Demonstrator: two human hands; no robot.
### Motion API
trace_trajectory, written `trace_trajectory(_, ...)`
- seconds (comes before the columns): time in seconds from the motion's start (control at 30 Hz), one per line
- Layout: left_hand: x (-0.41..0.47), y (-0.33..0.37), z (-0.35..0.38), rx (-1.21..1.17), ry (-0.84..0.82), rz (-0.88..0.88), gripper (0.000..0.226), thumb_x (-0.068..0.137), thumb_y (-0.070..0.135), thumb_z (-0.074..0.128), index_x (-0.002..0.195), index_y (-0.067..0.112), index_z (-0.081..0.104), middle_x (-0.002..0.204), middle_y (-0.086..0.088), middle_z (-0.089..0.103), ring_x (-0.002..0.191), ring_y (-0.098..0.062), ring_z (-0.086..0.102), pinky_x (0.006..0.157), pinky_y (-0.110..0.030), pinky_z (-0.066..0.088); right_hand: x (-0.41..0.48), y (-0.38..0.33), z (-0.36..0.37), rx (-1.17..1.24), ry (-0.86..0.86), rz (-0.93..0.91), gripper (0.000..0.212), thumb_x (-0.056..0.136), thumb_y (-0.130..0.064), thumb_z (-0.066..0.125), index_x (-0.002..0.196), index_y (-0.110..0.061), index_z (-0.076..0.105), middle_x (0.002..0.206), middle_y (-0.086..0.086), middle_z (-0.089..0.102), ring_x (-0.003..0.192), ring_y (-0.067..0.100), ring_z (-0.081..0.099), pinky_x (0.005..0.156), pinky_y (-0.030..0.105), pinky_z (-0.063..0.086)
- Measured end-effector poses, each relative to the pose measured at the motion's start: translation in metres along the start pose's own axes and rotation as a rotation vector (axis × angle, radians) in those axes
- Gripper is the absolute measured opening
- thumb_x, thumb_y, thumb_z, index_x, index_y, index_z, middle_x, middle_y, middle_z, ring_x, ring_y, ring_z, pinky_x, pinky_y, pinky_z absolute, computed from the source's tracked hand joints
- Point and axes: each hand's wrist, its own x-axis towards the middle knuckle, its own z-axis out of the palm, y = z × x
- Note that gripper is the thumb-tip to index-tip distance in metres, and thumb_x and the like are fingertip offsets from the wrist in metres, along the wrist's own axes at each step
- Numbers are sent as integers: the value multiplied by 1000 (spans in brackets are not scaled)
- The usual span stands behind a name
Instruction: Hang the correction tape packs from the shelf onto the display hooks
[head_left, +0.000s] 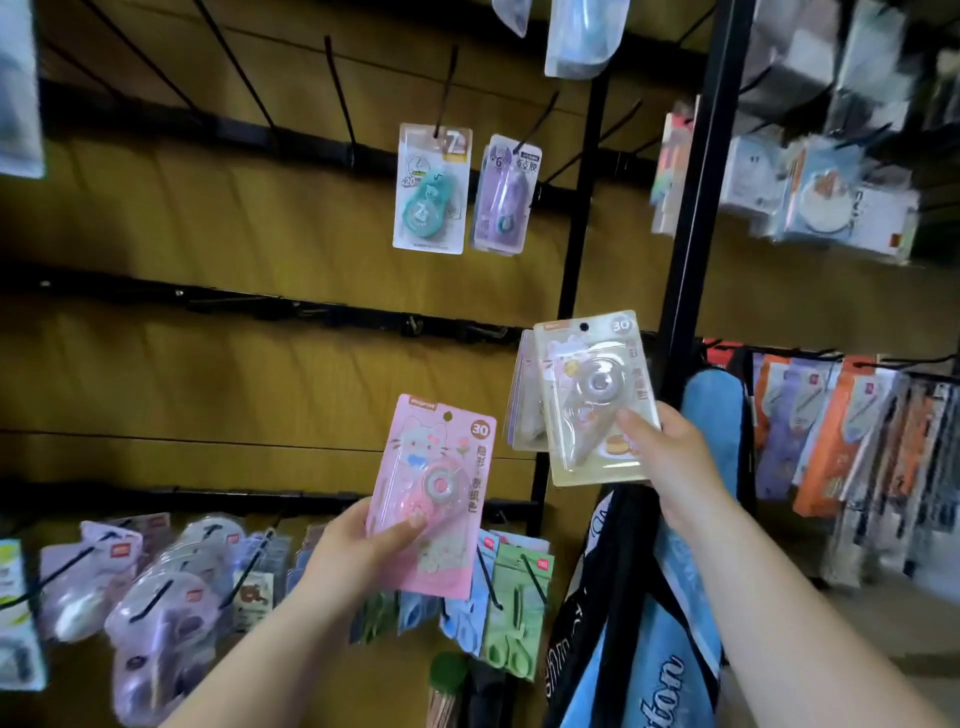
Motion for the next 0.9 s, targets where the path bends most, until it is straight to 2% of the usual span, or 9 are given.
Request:
trace_trajectory(0.13, 12, 2, 3, 7, -13, 3, 10, 83, 17, 61, 94, 19, 61, 91, -2, 72, 74, -14, 71, 55, -20, 53, 15, 8, -1, -2, 37, 37, 14, 92, -15, 49, 91, -27, 57, 85, -8, 59, 89, 18, 57, 95, 40, 45)
trace_trajectory(0.2, 16, 1, 5, 9, -18, -5, 12, 83, 18, 61, 95, 18, 60, 96, -4, 71, 82, -20, 69, 62, -25, 52, 19, 13, -4, 5, 49, 73, 12, 92, -17, 50, 88, -27, 57, 86, -7, 59, 98, 22, 56, 97, 43, 44)
trace_trajectory(0.3, 22, -2, 6, 16, -29, -15, 13, 83, 19, 61, 96, 19, 60, 97, -4, 71, 87, -23, 69, 66, -28, 53, 26, 18, -6, 38, 60, 83, 20, 92, -17, 50, 78, -29, 56, 84, -3, 60, 94, 23, 56, 80, 35, 48)
trace_trajectory(0.37, 25, -6, 7, 19, -37, -22, 18, 83, 19, 61, 101, 15, 60, 98, -6, 71, 88, -25, 69, 68, -30, 54, 28, 21, -6, 43, 69, 69, 22, 92, -16, 50, 77, -30, 56, 83, -2, 60, 87, 21, 57, 69, 29, 46)
trace_trajectory(0.5, 28, -13, 7, 28, -39, -30, 24, 84, 18, 60, 107, 11, 60, 100, -8, 71, 89, -27, 69, 72, -33, 55, 30, 27, -7, 41, 91, 49, 16, 92, -15, 51, 84, -26, 59, 83, -4, 61, 78, 16, 57, 64, 25, 43)
trace_trajectory(0.6, 29, -15, 8, 17, -46, -36, 18, 84, 17, 59, 103, 14, 61, 100, -7, 71, 89, -25, 69, 69, -30, 54, 29, 31, -9, 58, 118, 54, 12, 92, -14, 51, 89, -21, 60, 81, -3, 60, 76, 16, 56, 63, 26, 43)
trace_trajectory(0.7, 31, -15, 9, 22, -50, -32, 18, 84, 19, 60, 102, 16, 61, 101, -7, 72, 90, -25, 69, 74, -33, 55, 27, 35, -6, 80, 83, 83, 16, 93, -15, 49, 82, -22, 59, 78, -1, 59, 69, 15, 55, 50, 22, 43)
trace_trajectory(0.8, 31, -14, 11, 29, -51, -27, 19, 84, 20, 60, 103, 16, 62, 103, -7, 71, 92, -26, 68, 83, -39, 53, 30, 38, 2, 34, 61, 115, 10, 93, -18, 49, 91, -17, 58, 77, -1, 58, 66, 14, 54, 42, 19, 44)
trace_trajectory(0.9, 32, -13, 11, 23, -51, -26, 15, 84, 19, 60, 99, 18, 62, 100, -6, 72, 91, -26, 69, 81, -38, 54, 39, 39, 14, 3, 98, 148, 8, 93, -19, 50, 96, -14, 56, 76, -1, 56, 65, 12, 54, 36, 16, 46)
